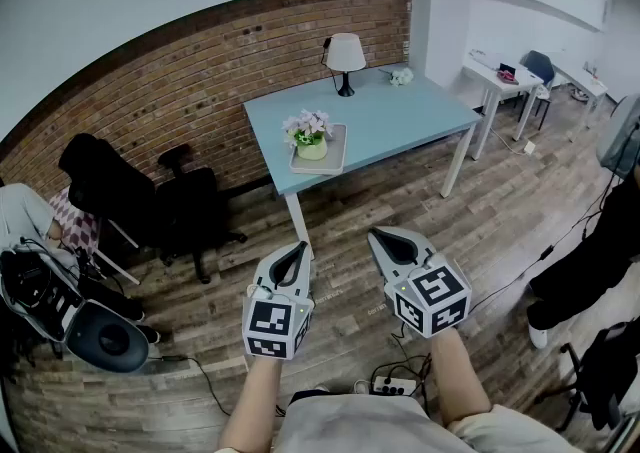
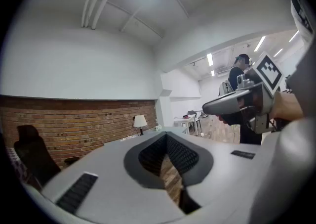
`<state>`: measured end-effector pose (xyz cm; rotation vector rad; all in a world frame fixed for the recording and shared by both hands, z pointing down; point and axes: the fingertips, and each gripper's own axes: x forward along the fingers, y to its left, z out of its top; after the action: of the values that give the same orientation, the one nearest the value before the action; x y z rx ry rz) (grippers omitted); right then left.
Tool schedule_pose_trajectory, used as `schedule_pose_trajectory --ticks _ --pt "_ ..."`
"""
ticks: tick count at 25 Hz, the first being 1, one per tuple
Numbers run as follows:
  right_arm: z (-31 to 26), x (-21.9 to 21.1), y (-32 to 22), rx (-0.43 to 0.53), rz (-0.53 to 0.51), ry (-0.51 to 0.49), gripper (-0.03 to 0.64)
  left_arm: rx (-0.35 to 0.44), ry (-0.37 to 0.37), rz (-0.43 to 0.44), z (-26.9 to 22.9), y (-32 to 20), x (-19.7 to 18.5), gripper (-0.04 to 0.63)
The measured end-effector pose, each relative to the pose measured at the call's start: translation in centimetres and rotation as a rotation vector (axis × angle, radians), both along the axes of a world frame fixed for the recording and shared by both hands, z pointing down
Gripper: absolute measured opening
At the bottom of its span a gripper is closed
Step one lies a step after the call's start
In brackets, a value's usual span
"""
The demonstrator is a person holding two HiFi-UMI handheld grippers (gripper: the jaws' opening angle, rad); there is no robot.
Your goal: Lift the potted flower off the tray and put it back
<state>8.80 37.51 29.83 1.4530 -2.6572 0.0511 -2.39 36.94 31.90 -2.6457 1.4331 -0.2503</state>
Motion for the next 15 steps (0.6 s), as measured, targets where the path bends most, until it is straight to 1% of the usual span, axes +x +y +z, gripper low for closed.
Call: schedule_pose_trajectory --ticks 5,9,15 --pt "0.9 1.1 -2.1 -0.007 0.024 -0.019 0.020 -0.019 -0.004 -0.009 0.6 -1.9 0.1 0.012" --pt "1.6 0.7 -3.8 -0.026 0.020 -0.019 0.021 -0.030 -0.012 -0.007 1.2 -3.4 0.3 0.012" --pt "2.6 0.8 -7.4 -0.043 0.018 -0.011 0.021 -0.039 -0.052 -0.038 2.4 -7.4 -0.6 0.012"
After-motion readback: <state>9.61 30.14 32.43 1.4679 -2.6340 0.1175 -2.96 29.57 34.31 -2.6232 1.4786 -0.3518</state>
